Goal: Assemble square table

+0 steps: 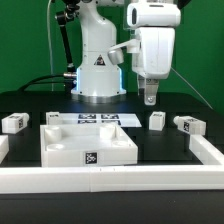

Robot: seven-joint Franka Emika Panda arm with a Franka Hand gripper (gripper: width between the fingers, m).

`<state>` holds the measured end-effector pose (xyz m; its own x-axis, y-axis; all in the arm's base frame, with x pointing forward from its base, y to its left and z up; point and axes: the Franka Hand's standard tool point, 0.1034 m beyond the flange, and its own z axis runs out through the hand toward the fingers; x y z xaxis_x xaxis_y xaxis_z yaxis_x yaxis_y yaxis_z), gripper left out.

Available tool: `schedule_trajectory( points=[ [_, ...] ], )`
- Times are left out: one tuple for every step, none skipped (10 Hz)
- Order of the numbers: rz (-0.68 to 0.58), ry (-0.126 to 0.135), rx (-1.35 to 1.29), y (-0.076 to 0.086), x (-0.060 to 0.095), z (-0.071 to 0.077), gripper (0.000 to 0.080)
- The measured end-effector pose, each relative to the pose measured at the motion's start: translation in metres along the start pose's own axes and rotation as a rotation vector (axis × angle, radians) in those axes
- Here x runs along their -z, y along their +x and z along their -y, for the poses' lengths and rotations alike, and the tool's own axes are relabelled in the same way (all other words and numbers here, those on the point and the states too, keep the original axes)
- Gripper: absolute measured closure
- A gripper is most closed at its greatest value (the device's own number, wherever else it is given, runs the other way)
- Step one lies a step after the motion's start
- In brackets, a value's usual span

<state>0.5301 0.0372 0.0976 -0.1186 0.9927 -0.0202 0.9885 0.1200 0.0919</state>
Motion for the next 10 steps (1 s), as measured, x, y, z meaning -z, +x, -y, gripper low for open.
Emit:
schedule_trajectory(
  points=[
    [0.000,0.000,0.108,-0.011,-0.005,0.014,0.0150],
    [0.001,0.005,0.222,-0.025,-0.012,0.029,0.0150],
    [-0.001,0.021,0.196,-0.036,-0.017,0.039,0.0150],
    [-0.002,0.028,0.202,-0.046,-0.019,0.043,0.0150],
    [-0.001,0.029,0.183,-0.047,-0.020,0.043,0.0150],
    [-0.002,0.029,0.184,-0.046,-0.020,0.043,0.0150],
    [-0.002,0.030,0.183,-0.047,-0.020,0.043,0.0150],
    [-0.002,0.032,0.182,-0.049,-0.021,0.046,0.0150],
    [-0.006,0.049,0.169,-0.055,-0.027,0.062,0.0150],
    [-0.011,0.065,0.157,-0.060,-0.033,0.076,0.0150]
  ],
)
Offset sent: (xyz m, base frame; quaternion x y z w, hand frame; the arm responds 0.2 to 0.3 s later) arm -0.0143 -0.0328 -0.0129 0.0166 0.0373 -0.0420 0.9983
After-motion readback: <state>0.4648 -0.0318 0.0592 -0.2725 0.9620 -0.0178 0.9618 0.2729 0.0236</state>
